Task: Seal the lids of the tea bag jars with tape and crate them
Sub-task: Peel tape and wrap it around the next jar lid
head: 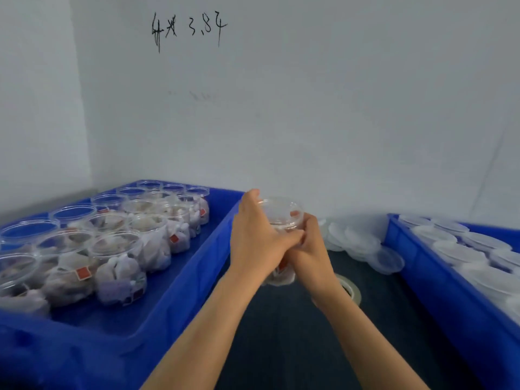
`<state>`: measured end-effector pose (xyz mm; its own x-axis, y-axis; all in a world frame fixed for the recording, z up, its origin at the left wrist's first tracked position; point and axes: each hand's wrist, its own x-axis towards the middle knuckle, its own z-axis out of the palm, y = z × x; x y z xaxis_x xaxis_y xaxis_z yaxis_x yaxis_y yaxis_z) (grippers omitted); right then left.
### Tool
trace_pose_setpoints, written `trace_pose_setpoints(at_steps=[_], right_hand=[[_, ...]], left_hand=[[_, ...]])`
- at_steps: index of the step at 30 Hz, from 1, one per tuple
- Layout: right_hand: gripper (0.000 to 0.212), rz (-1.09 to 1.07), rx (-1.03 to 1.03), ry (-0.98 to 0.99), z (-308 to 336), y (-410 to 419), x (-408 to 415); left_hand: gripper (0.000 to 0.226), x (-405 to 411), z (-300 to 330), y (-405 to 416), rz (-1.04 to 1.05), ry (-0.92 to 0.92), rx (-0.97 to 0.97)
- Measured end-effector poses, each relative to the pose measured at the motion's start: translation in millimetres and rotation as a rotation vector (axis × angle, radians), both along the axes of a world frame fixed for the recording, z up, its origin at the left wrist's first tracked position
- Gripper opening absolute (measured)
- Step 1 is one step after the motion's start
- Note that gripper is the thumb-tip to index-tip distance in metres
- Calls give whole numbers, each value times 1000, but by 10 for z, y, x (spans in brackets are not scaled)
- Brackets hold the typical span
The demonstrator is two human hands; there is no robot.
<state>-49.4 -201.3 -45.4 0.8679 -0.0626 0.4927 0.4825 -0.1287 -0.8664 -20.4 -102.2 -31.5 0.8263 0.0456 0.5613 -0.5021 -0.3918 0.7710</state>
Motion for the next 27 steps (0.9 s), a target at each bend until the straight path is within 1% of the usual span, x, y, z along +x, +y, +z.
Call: trace_pose_setpoints(at_steps=[3,7,8,9,11,12,13,15,17,18,20,22,23,24,27], right_hand=[[48,-140,11,62,-376,-298,86],[58,-177,64,148,-672,-558,173],[59,-169,89,172,-711,-595,192],[61,-150,120,193,-753,-626,218],[68,-117,156,229,-828,-658,279],[70,-116,156,236,-861,-659,300],[70,-116,143,232,-899,-657,324],[71,-100,115,222,-964,-649,372],[67,-54,115,225,-993,-674,425],[60,-25,133,235,-982,-699,460],[35,-39,175,267,-973,-780,576],[24,-182,147,255,-985,-882,772],[20,-263,91,257,-982,-924,895],[26,-327,8,273,-980,-951,1022],[61,-391,-284,399,-1004,-975,1397]], left_hand=[[101,127,-364,-261,-195,102,-4],[98,308,-718,-333,-512,291,-216],[98,362,-797,-316,-581,316,-195],[101,411,-883,-295,-653,334,-123],[115,486,-1056,-249,-748,389,38],[119,516,-1135,-234,-745,411,95],[119,544,-1213,-226,-713,414,128],[107,596,-1323,-246,-616,410,134],[97,641,-1387,-267,-543,412,86],[94,659,-1405,-273,-521,409,60],[91,681,-1427,-272,-495,399,-18],[87,712,-1450,-252,-454,387,-157],[85,733,-1455,-244,-431,382,-223],[84,749,-1456,-240,-409,378,-270],[86,800,-1460,-232,-376,355,-313]])
